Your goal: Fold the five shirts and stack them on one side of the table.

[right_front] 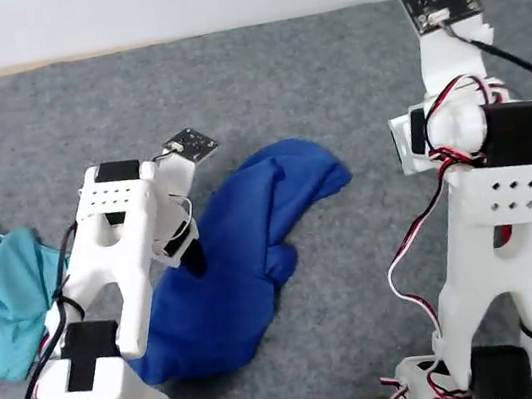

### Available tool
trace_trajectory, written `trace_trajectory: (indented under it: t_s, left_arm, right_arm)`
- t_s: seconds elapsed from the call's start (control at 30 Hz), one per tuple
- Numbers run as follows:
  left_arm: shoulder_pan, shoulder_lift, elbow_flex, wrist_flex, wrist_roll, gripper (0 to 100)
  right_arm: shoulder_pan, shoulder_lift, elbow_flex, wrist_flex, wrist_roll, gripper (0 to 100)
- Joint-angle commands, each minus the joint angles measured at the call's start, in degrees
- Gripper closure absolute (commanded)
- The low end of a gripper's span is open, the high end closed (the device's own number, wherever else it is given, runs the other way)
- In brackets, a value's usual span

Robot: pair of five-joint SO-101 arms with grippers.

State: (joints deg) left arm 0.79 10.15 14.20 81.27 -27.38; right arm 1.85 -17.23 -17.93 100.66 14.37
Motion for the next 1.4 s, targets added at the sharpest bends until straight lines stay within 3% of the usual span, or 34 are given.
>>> trace_trajectory:
  t_s: [0.0,0.17,0.4,0.7,1.37]
  left_arm:
    - [0.4,-0.1,-2.1,-1.6,-0.1,78]
    - [2.1,1.5,-2.1,-1.6,-0.2,84]
    - [5.5,5.1,-2.1,-1.7,-0.1,85]
    - [5.2,2.6,-2.4,-1.3,-0.1,91]
    - [5.5,-2.6,-2.4,3.4,0.2,86]
  right_arm:
    - [0.4,-1.9,3.4,2.2,0.2,86.9]
    - [0.4,-2.0,6.2,2.1,0.2,86.9]
    - [-0.7,-2.0,6.2,1.4,0.5,86.9]
    - [-0.5,-2.0,6.2,1.4,0.5,86.8]
    - [-0.6,-2.0,6.2,1.5,0.6,86.8]
